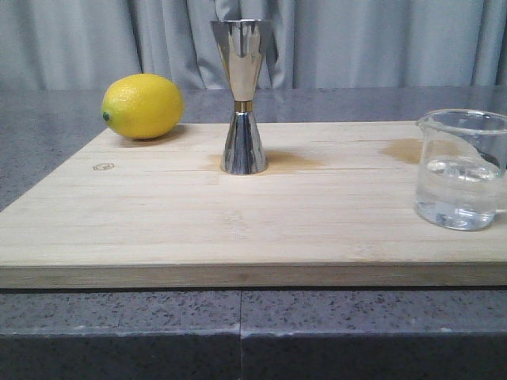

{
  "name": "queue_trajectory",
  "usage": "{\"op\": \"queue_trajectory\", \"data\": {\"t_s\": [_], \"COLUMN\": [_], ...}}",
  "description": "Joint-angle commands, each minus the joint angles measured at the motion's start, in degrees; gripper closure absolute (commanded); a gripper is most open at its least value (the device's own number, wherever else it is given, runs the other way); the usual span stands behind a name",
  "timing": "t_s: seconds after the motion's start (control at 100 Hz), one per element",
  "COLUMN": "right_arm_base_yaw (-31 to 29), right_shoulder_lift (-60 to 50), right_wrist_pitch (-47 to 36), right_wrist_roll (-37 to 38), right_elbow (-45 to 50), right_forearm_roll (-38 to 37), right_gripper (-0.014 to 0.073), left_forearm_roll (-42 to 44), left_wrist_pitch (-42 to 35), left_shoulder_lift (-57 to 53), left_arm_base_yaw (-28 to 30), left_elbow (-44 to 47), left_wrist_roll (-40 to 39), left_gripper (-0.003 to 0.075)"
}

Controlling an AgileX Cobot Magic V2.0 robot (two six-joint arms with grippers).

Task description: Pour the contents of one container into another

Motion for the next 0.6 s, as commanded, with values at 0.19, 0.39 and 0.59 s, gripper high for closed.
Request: {"op": "queue_trajectory", "data": {"t_s": [0.19, 0.39, 0.59], "right_arm_base_yaw": [0.0, 0.0, 0.0], "right_shoulder_lift": [11.6, 18.9, 20.8], "right_wrist_pitch": [6.5, 9.3, 7.8], "right_wrist_roll": [-7.7, -9.6, -9.6], "right_elbow": [-17.2, -26.1, -26.8], "right_forearm_roll": [-0.6, -0.6, -0.1], "right_gripper": [0.0665, 0.0666, 0.0666], "left_forearm_roll": [0.0, 0.9, 0.9], "left_wrist_pitch": [7.7, 9.9, 8.6], "left_shoulder_lift": [11.1, 18.7, 20.7], "left_arm_base_yaw": [-0.4, -0.4, -0.4], "left_elbow": [-17.9, -25.9, -26.7], "left_wrist_roll": [0.2, 0.2, 0.2], "left_gripper": [0.0739, 0.0739, 0.0739]}}
